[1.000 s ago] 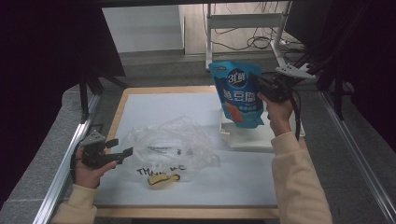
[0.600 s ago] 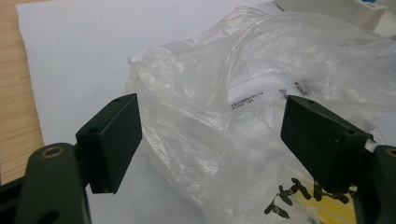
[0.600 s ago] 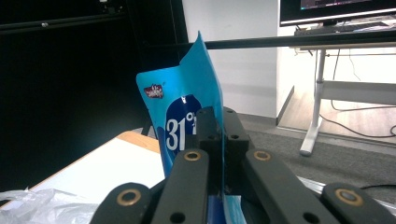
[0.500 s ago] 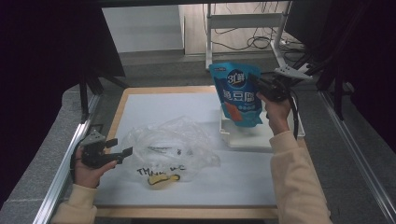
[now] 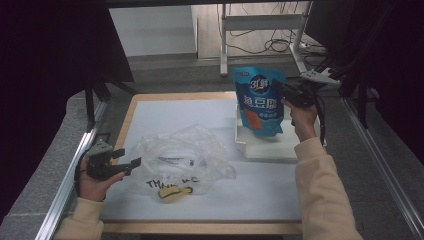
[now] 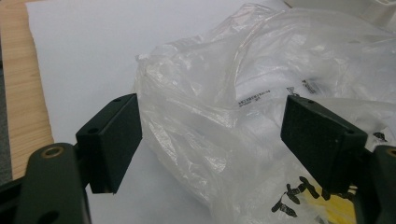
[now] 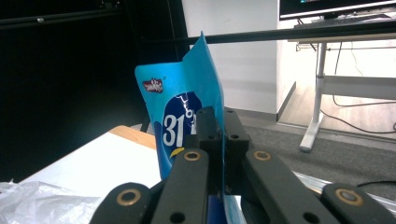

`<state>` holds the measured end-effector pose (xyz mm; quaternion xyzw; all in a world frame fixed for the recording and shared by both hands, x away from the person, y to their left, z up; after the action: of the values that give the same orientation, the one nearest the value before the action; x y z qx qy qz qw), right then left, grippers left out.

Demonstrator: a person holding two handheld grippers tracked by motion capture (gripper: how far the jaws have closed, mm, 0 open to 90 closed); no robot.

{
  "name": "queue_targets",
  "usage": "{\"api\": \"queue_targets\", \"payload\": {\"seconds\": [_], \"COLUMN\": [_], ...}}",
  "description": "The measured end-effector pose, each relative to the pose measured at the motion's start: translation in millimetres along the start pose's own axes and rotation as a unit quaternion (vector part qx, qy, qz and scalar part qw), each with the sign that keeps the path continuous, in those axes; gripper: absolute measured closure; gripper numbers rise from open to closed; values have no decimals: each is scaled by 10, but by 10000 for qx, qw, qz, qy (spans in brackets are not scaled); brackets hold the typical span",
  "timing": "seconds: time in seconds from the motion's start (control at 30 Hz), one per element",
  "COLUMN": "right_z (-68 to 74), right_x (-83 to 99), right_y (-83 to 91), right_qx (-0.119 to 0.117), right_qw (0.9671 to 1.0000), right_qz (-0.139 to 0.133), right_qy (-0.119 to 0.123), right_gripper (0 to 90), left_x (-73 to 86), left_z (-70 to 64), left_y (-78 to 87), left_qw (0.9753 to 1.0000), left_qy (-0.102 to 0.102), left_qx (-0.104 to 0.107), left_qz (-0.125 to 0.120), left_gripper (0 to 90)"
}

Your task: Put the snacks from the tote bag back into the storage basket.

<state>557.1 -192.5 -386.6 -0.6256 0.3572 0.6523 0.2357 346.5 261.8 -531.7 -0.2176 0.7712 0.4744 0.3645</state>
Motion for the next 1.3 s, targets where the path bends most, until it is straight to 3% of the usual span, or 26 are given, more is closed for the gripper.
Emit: {"api": "queue_targets", "payload": {"seconds": [0.27,0.6,0.77,1.3], "right_z": [-138,-308,-330,-393], "right_x": [44,115,126,216], "right_y": [39,96,123,260], "right_qx": [73,270,380,638], "right_qw": [9996,9988,9980,9961], "right_qz": [205,377,436,603], "right_qy": [153,164,251,100], "right_gripper": [879,852,815,703], "left_x": [-12,-19,-19,-75], "left_z": [-7,-7,-14,-70], "left_y": [16,19,5,-25], "left_qw": [10000,10000,10000,9998], "left_qy": [-5,4,-4,-44], "left_qx": [23,47,66,180], "left_qz": [-28,-37,-23,-43], "left_gripper": [211,211,211,210]}}
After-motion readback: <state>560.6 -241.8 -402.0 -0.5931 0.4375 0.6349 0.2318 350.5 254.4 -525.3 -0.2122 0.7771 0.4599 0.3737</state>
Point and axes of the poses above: each handheld gripper's, and its own axes: y roughly backward along the jaws, x roughly out of its underside, z roughly to its left, the point moved 10 cm from there along -y, roughly forward along the jaws, and after that the axes turned 9 degrees about y, right-handed, at the moved point
